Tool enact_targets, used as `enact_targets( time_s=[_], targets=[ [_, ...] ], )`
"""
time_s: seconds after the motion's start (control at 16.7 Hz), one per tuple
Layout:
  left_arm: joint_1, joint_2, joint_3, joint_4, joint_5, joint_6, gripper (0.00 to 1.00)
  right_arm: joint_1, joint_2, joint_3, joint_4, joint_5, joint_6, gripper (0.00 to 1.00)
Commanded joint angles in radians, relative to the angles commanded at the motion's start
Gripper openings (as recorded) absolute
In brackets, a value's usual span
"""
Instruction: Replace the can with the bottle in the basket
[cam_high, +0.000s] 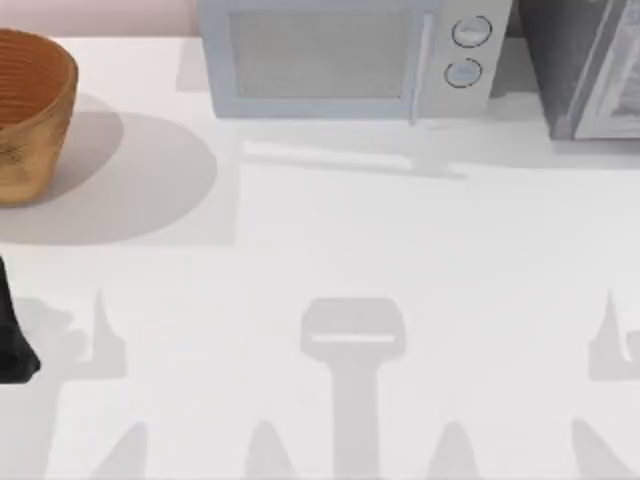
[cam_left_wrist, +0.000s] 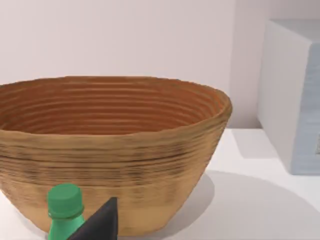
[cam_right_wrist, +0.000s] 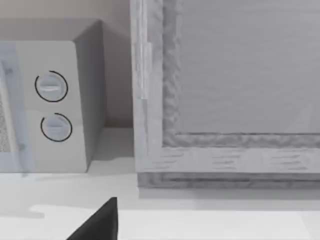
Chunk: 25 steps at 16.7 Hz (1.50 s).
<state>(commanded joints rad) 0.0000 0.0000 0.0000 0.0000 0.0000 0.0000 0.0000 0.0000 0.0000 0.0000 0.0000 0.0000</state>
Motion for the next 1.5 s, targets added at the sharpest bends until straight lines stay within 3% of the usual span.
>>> enact_targets(
  time_s=[0.3, 0.6, 0.9, 1.5],
  targets=[
    [0.007, 0.058, 0.052, -0.035, 0.005, 0.01, 1.0, 0.0, 0.0, 0.0, 0.0, 0.0, 0.0, 1.0],
    [0.039, 0.337, 0.314, -0.195, 0.037, 0.063, 1.0, 0.0, 0.0, 0.0, 0.0, 0.0, 0.0, 1.0],
    [0.092, 0.782, 0.736, -0.446, 0.09, 0.138, 1.0, 0.0, 0.0, 0.0, 0.0, 0.0, 0.0, 1.0],
    [0.215, 1.824, 1.74, -1.012, 0.224, 0.253, 1.0, 0.0, 0.0, 0.0, 0.0, 0.0, 0.0, 1.0]
  ],
)
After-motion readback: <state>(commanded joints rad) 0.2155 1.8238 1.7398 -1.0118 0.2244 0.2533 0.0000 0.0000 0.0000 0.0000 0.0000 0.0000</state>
